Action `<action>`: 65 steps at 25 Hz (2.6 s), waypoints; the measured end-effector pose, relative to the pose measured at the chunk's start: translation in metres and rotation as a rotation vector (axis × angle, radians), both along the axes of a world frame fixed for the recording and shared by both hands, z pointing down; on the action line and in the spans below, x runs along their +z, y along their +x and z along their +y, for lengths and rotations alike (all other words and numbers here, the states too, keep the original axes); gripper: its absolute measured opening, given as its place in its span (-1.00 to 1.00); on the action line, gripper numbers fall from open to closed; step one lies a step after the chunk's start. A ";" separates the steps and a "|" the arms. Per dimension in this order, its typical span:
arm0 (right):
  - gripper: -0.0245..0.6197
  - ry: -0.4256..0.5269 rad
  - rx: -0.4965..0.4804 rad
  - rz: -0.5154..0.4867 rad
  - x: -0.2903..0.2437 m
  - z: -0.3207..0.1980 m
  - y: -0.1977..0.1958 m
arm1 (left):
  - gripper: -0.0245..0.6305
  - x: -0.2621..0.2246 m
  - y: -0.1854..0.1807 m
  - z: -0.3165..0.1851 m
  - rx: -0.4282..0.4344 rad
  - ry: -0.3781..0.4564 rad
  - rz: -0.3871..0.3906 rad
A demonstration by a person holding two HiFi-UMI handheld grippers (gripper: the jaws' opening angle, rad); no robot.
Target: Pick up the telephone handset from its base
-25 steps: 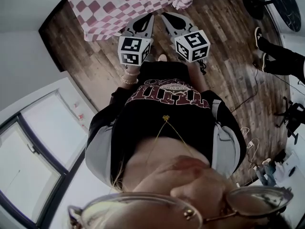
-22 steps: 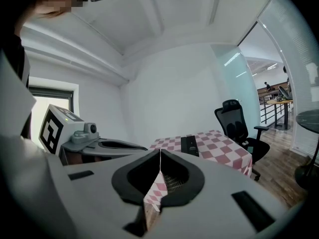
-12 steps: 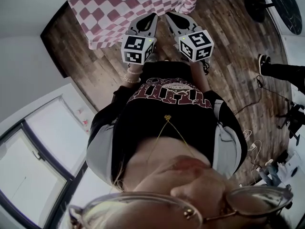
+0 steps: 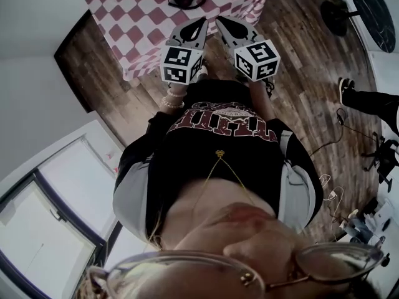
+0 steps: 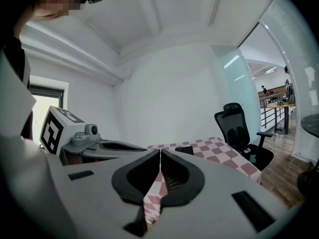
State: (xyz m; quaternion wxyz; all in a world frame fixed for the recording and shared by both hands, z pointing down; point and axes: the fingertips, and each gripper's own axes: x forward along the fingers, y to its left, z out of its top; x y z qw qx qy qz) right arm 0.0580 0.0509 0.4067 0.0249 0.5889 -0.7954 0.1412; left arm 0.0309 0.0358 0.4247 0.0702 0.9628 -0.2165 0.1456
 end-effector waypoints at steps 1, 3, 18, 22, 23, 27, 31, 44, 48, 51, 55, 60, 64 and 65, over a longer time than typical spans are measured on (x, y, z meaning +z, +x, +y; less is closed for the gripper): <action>-0.86 0.002 -0.002 0.002 0.000 -0.006 -0.001 | -0.89 0.001 0.000 -0.006 0.004 -0.001 0.001; -0.86 0.004 -0.009 0.006 0.000 -0.017 -0.003 | -0.89 0.001 0.000 -0.017 0.010 -0.002 0.003; -0.86 -0.009 -0.010 0.040 0.010 -0.070 -0.030 | -0.89 0.008 -0.022 -0.068 0.007 0.040 -0.028; -0.86 -0.001 -0.011 0.028 0.007 -0.073 -0.033 | -0.89 0.004 -0.025 -0.071 -0.002 0.042 -0.017; -0.86 0.001 -0.011 0.026 0.006 -0.075 -0.034 | -0.89 0.004 -0.026 -0.072 -0.003 0.043 -0.019; -0.86 -0.002 -0.026 0.027 0.008 -0.079 -0.035 | -0.89 0.007 -0.029 -0.075 -0.016 0.035 -0.030; -0.86 -0.011 -0.055 0.029 0.011 -0.089 -0.035 | -0.89 0.008 -0.030 -0.085 -0.046 0.037 -0.033; -0.86 -0.036 -0.162 -0.005 0.019 -0.137 -0.016 | -0.89 0.013 -0.017 -0.129 -0.165 0.023 -0.057; -0.86 -0.034 -0.183 -0.025 0.018 -0.152 -0.003 | -0.89 0.013 -0.007 -0.144 -0.193 0.023 -0.062; -0.86 -0.035 -0.211 -0.025 0.018 -0.165 0.006 | -0.89 0.012 0.003 -0.158 -0.218 0.024 -0.058; -0.86 -0.036 -0.248 -0.027 0.015 -0.182 0.021 | -0.89 0.009 0.018 -0.174 -0.251 0.015 -0.051; -0.86 -0.038 -0.299 -0.027 0.011 -0.197 0.036 | -0.89 0.003 0.036 -0.189 -0.291 0.016 -0.050; -0.86 -0.043 -0.342 -0.026 0.008 -0.206 0.045 | -0.89 -0.002 0.047 -0.198 -0.322 0.013 -0.044; -0.86 -0.043 -0.354 -0.027 0.007 -0.208 0.047 | -0.89 -0.002 0.049 -0.199 -0.333 0.014 -0.045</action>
